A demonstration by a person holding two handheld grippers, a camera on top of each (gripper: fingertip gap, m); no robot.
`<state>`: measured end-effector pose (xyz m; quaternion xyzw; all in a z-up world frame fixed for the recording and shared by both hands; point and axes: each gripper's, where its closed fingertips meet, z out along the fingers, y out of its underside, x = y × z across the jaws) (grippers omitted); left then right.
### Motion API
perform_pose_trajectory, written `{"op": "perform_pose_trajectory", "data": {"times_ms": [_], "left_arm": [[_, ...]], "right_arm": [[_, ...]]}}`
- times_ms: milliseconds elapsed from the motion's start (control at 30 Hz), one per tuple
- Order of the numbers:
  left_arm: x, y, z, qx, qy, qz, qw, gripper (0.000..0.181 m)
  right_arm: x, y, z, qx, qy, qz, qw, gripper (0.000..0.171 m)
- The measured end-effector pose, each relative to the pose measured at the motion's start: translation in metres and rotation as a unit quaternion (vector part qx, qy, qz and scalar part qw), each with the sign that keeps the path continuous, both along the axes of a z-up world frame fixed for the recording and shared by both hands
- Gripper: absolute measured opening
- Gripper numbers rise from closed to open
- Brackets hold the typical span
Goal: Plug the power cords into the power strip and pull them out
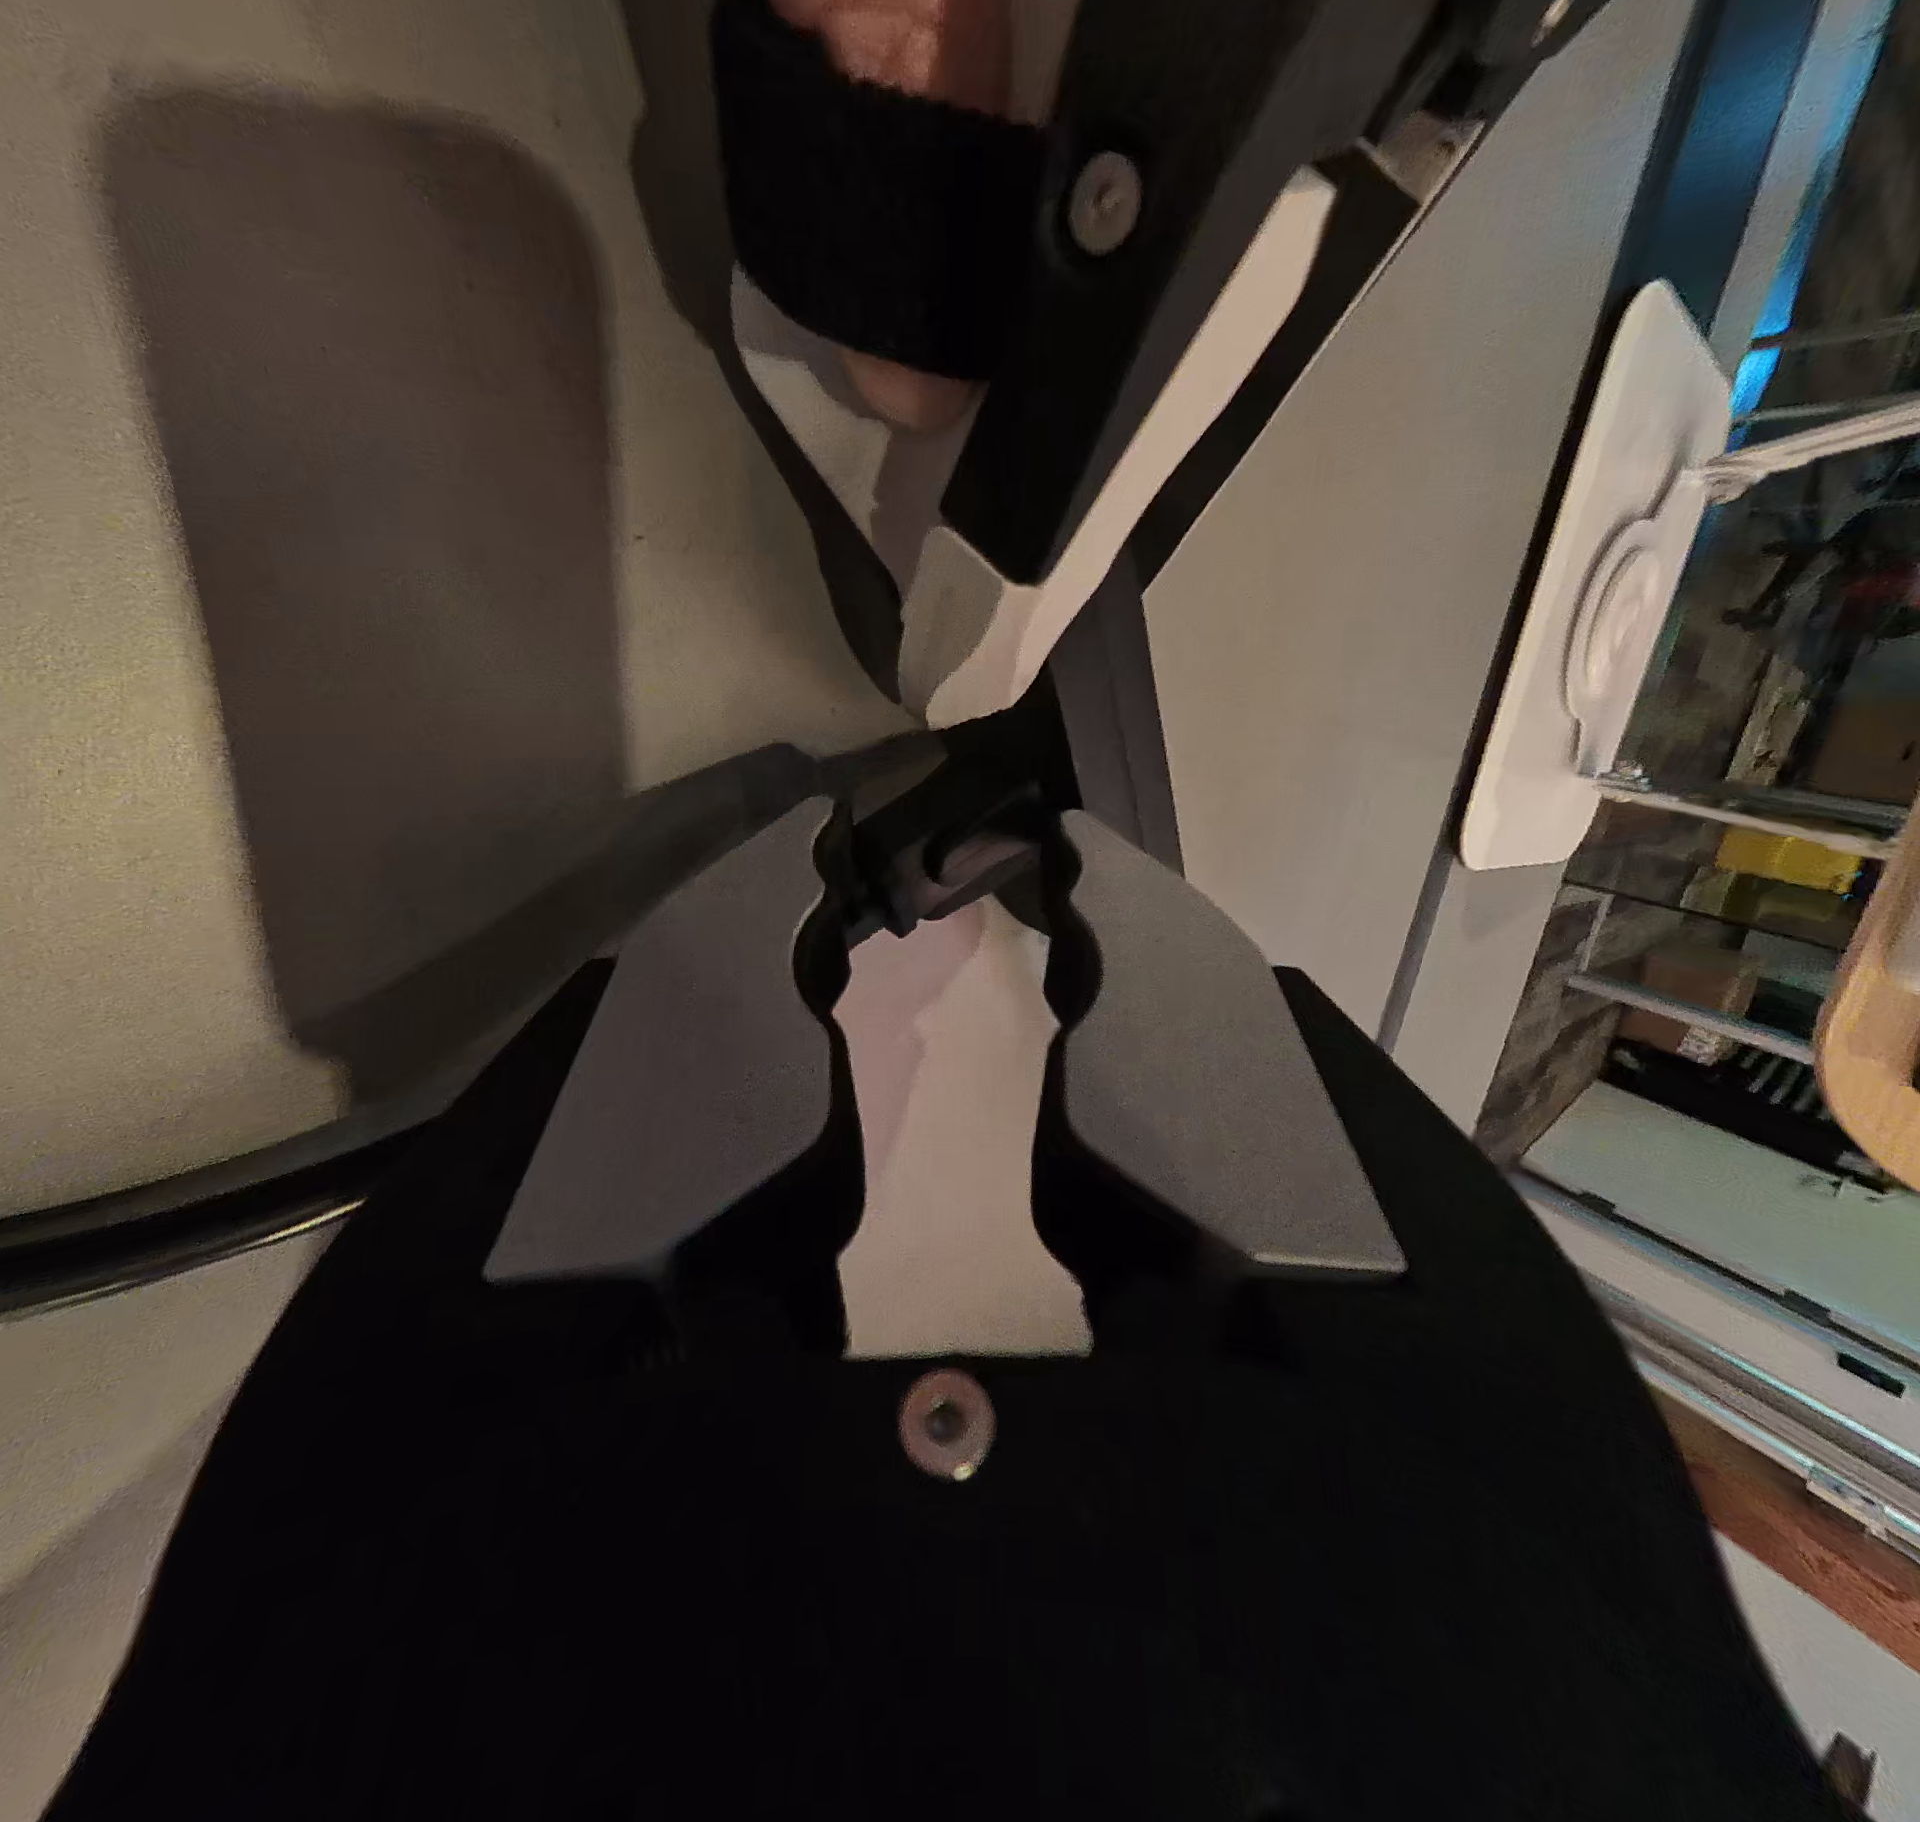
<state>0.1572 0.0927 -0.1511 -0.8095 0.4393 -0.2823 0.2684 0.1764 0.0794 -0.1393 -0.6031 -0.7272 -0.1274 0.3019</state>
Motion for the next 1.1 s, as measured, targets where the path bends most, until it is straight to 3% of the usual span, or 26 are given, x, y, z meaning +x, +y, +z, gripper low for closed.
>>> {"op": "perform_pose_trajectory", "data": {"times_ms": [167,500,567,700,1100], "left_arm": [[0.000,-0.001,-0.001,0.015,0.014,-0.006,1.000,0.030],[-0.001,0.000,0.000,-0.009,-0.011,-0.016,1.000,0.031],[-0.001,0.000,0.000,-0.016,-0.018,-0.009,1.000,0.031],[0.003,-0.002,0.001,-0.039,-0.039,-0.010,0.998,0.031],[0.002,-0.002,0.001,-0.035,-0.030,-0.007,0.999,0.031]], "right_arm": [[0.002,-0.003,0.001,-0.048,-0.055,0.007,0.997,0.036],[-0.001,-0.006,0.006,-0.180,-0.056,0.057,0.980,0.032],[-0.003,-0.006,0.008,-0.162,-0.005,0.053,0.985,0.033],[-0.007,-0.007,0.012,-0.001,0.048,0.133,0.990,0.035],[-0.006,-0.006,0.003,0.025,-0.030,0.129,0.991,0.036]]}}
